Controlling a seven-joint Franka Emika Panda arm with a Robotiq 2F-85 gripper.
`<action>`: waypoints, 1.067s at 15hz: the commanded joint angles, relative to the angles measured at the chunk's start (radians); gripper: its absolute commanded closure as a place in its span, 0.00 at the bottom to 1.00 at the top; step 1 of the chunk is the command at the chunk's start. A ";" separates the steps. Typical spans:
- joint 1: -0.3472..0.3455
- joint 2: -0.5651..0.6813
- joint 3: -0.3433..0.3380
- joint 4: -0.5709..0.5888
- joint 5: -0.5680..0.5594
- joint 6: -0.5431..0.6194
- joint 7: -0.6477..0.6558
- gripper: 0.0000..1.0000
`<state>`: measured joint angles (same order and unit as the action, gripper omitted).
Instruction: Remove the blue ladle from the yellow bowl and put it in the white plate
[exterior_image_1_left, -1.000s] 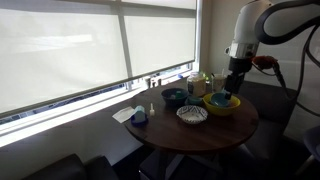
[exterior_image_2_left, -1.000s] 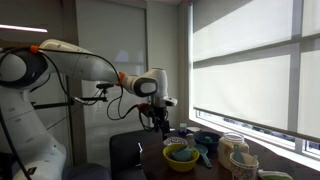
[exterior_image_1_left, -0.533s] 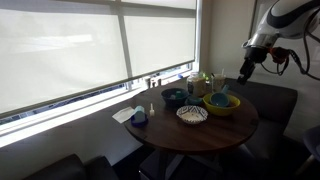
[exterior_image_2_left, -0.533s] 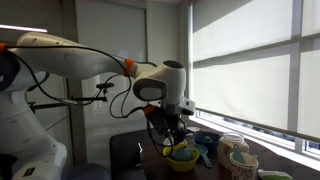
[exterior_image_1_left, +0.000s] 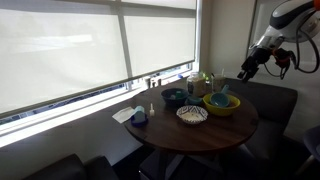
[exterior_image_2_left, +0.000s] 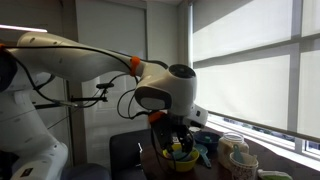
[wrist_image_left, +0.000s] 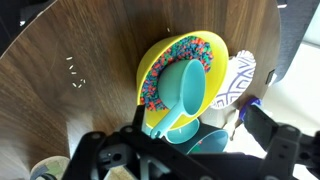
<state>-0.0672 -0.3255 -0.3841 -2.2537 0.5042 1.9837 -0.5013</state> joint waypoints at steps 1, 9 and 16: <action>-0.023 0.022 0.007 0.010 0.032 0.007 -0.032 0.00; -0.054 0.173 -0.121 0.125 0.220 -0.257 -0.400 0.00; -0.156 0.289 -0.043 0.191 0.291 -0.306 -0.436 0.00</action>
<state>-0.1668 -0.0388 -0.4813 -2.0660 0.7937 1.6832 -0.9360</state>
